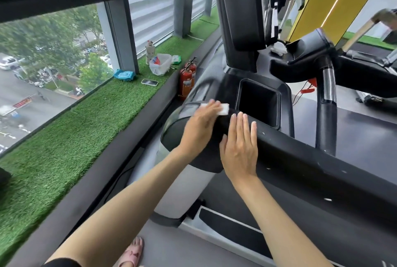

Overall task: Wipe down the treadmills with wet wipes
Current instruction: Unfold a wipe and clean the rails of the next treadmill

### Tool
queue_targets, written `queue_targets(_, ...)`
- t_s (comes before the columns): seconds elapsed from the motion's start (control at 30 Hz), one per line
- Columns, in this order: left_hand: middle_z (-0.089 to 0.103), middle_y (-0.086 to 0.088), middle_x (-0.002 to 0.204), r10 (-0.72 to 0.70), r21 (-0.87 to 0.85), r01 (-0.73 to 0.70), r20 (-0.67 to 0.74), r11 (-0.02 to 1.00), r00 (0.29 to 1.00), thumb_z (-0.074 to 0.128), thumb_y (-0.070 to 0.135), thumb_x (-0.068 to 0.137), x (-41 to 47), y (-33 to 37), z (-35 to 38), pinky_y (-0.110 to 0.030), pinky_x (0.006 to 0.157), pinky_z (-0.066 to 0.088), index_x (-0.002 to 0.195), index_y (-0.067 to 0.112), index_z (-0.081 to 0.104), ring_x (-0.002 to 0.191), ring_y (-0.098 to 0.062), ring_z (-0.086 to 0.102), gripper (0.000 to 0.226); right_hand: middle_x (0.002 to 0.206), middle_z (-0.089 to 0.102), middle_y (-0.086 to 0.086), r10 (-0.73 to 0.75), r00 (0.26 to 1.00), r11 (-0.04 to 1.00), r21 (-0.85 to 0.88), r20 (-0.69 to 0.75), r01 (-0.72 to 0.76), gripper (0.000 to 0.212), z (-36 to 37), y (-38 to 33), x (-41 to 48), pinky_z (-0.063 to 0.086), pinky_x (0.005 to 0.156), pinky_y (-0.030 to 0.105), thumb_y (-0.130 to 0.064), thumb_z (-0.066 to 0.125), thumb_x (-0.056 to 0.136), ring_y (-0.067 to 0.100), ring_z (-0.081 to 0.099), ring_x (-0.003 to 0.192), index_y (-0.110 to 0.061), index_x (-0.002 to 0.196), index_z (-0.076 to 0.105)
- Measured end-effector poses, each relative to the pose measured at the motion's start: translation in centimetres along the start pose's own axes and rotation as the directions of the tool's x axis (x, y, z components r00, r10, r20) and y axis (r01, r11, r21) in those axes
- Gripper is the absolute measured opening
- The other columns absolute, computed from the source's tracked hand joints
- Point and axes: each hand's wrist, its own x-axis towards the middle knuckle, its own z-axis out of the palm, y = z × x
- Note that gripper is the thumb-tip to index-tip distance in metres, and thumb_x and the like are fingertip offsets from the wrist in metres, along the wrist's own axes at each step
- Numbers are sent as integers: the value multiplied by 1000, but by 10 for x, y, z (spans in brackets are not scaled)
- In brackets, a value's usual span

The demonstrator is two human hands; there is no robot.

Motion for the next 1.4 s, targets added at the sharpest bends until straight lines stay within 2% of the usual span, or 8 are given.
queue_targets(0.13, 65, -11, 124, -462, -74, 461, -282, 884, 841, 47, 12, 100, 13, -14, -17, -23, 93, 38, 119, 6, 65, 120, -26, 56, 27, 142, 44, 28, -9, 1000, 1000, -22, 2, 9, 50, 1, 0, 1, 33, 113, 46, -18, 29, 99, 37, 41, 135, 9, 140, 40)
queue_targets(0.33, 56, -9, 136, 130, 100, -130, 5, 987, 992, 49, -2, 95, -24, -6, 3, -16, 113, 24, 125, 4, 62, 133, -16, 43, 33, 141, 44, 30, -14, 1000, 999, -29, 2, 14, 50, 2, 1, 2, 36, 111, 47, -17, 30, 99, 38, 41, 135, 10, 138, 42)
queue_targets(0.47, 55, -8, 137, -403, -97, 392, -263, 915, 876, 46, 6, 100, -7, -27, -18, -11, 102, 29, 126, 8, 62, 131, -19, 48, 31, 141, 45, 29, -9, 1000, 999, -35, 18, 9, 50, 2, 1, 2, 35, 112, 47, -17, 31, 98, 37, 42, 135, 9, 139, 42)
queue_targets(0.67, 58, -9, 134, 197, 92, -201, 56, 975, 979, 42, 13, 97, -26, -4, 0, -25, 114, 28, 122, 4, 63, 132, -16, 44, 34, 141, 44, 30, -9, 1000, 1000, -26, 11, 10, 50, 0, 0, 2, 36, 112, 47, -17, 28, 99, 37, 42, 135, 10, 138, 42)
queue_targets(0.87, 66, -10, 122, -402, -48, 402, -221, 915, 889, 43, 8, 100, 11, -10, -21, -25, 92, 40, 122, 11, 64, 118, -24, 58, 31, 140, 46, 29, 14, 998, 1000, -28, 56, -12, 50, -2, -1, 3, 36, 112, 46, -16, 28, 97, 37, 44, 133, 10, 137, 43)
queue_targets(1.03, 54, -7, 139, 70, 158, -88, 118, 983, 991, 40, 4, 99, 2, 17, 3, -27, 112, 30, 128, 8, 59, 137, -17, 40, 34, 144, 39, 31, -47, 996, 998, -42, 76, 50, 54, -10, 4, 3, 27, 116, 47, -17, 26, 95, 39, 36, 138, 12, 139, 38)
queue_targets(1.23, 65, -15, 115, -349, 168, 372, -153, 913, 925, 38, 1, 96, 21, 5, -12, -36, 85, 43, 122, 12, 60, 108, -34, 57, 36, 154, 20, 29, 128, 987, 987, -111, 94, -117, 60, -27, 34, -31, 9, 120, 48, -22, 32, 97, 39, 14, 146, 9, 147, 22)
queue_targets(1.4, 54, -7, 138, 58, 262, -59, 13, 963, 998, 43, -4, 93, -16, 51, 44, -33, 107, 37, 130, 8, 57, 133, -21, 45, 41, 155, 17, 29, 254, 963, 966, -67, 91, -249, 60, -33, 51, -37, 6, 121, 49, -24, 29, 99, 38, 9, 147, 10, 147, 21)
